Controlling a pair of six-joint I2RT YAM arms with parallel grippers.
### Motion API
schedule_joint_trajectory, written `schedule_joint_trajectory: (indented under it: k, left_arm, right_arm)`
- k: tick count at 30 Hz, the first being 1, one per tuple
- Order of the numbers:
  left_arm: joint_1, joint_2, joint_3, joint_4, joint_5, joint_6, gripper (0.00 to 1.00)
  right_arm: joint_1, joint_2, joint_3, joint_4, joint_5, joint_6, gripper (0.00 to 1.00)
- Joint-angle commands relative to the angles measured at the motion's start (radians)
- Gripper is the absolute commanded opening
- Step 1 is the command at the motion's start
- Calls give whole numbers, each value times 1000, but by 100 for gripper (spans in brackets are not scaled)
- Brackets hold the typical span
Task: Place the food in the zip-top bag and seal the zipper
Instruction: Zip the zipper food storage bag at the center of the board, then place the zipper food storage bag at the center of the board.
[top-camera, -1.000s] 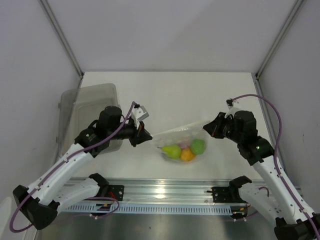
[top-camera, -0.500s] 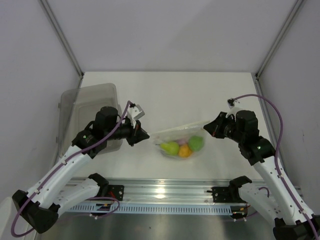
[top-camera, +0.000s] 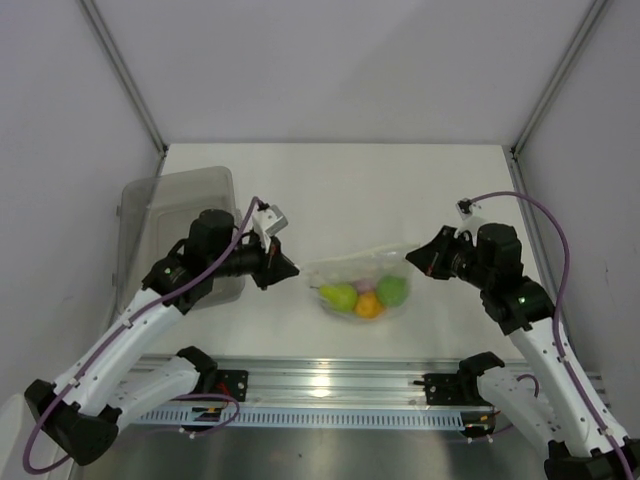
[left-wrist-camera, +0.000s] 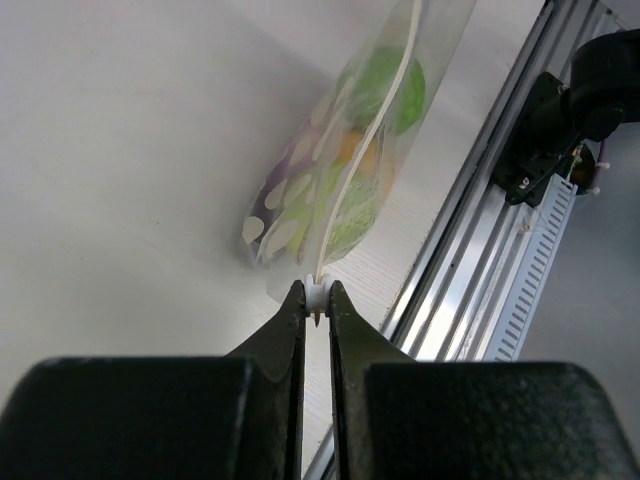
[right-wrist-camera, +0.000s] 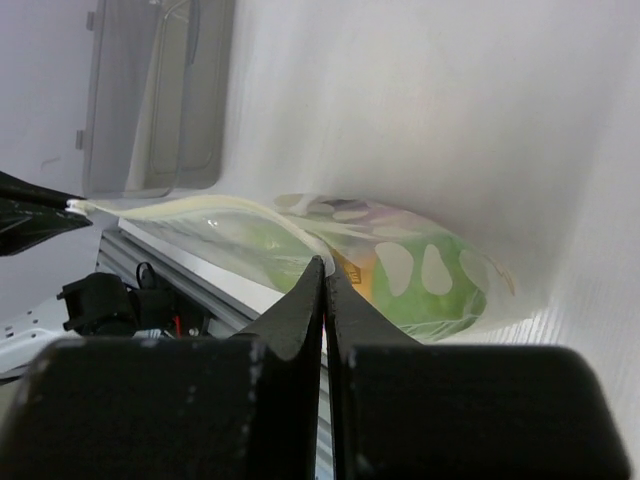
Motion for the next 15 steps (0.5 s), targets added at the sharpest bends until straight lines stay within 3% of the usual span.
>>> schedule_joint_trajectory:
  k: [1, 4, 8, 15]
  left_arm:
    - [10, -134, 26, 67, -26, -47, 1]
    - [8, -175, 23, 113, 11, -81, 2]
    - [3, -49, 93, 45, 86, -111, 1]
    - [-3, 112, 107, 90, 29, -187, 1]
  right_arm:
    - [12, -69, 46, -31, -51, 24, 0]
    - [24, -98, 65, -94, -41, 44, 0]
    - [46, -83, 92, -155, 76, 49, 0]
    - [32, 130, 128, -148, 166, 39, 0]
